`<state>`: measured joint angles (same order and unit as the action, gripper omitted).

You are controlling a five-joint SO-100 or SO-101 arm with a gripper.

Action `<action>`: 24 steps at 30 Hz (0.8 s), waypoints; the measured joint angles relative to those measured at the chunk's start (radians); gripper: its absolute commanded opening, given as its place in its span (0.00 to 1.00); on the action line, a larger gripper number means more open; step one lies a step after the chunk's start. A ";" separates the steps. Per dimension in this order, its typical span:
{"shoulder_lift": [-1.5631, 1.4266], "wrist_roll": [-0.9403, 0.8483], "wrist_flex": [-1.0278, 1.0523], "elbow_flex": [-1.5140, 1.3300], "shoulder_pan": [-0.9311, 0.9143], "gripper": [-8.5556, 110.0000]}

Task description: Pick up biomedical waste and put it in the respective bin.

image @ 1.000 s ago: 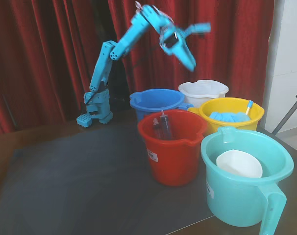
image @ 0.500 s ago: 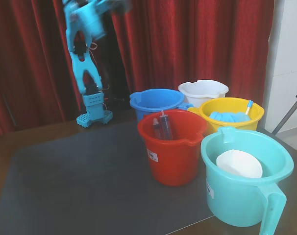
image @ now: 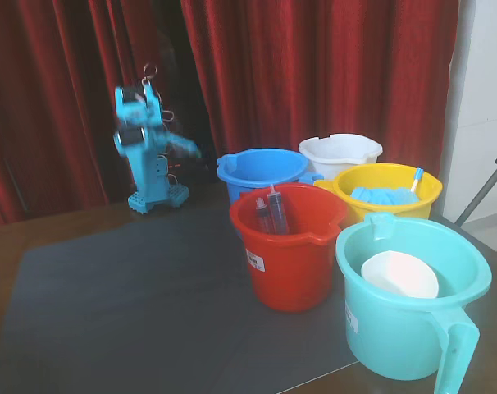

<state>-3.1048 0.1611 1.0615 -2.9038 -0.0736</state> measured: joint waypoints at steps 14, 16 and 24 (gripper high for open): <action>-0.040 0.000 -0.018 -0.037 -0.077 0.07; -0.040 0.009 0.074 -0.037 -0.107 0.07; -0.041 0.012 0.250 -0.037 -0.166 0.07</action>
<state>-3.1462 0.1733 1.3116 -2.9406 -0.2393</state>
